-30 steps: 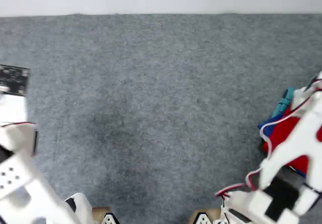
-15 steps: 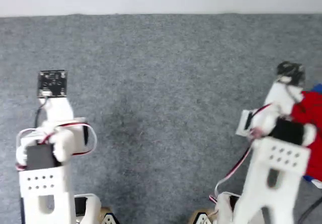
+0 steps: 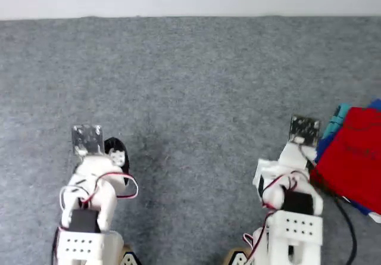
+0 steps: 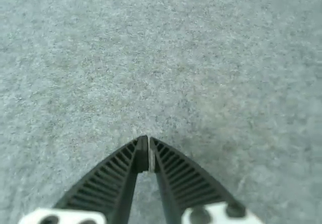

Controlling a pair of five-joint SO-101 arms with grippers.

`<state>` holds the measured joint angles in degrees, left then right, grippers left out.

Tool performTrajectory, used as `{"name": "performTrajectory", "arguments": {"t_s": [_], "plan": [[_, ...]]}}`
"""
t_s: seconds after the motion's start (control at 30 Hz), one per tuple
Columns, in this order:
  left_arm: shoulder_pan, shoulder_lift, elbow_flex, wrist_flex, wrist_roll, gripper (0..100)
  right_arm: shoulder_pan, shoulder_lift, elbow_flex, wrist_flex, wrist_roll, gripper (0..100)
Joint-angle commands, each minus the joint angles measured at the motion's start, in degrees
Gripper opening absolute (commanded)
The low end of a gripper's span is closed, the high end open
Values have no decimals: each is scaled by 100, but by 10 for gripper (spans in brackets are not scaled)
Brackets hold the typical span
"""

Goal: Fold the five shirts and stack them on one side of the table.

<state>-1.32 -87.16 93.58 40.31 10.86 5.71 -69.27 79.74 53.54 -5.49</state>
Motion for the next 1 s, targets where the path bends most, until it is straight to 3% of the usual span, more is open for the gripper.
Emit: {"name": "performTrajectory", "arguments": {"t_s": [0.0,0.2,0.37,0.57,0.77,0.97], "plan": [[53,-941,330,-35,-211,15,-31,-505,387,-303,-26,9],[281,-1670,295,1169,-237,15,-31,-1393,1169,-268,-18,9],[299,-1653,295,1547,-246,15,-40,-2220,1723,-224,378,9],[387,-1662,295,2145,-246,15,-532,-3037,1697,1138,580,9],[378,-1662,295,2655,-220,15,-585,-3442,1670,2044,580,10],[378,-1670,295,3165,-211,15,-576,-3442,1670,2132,580,10]]}}
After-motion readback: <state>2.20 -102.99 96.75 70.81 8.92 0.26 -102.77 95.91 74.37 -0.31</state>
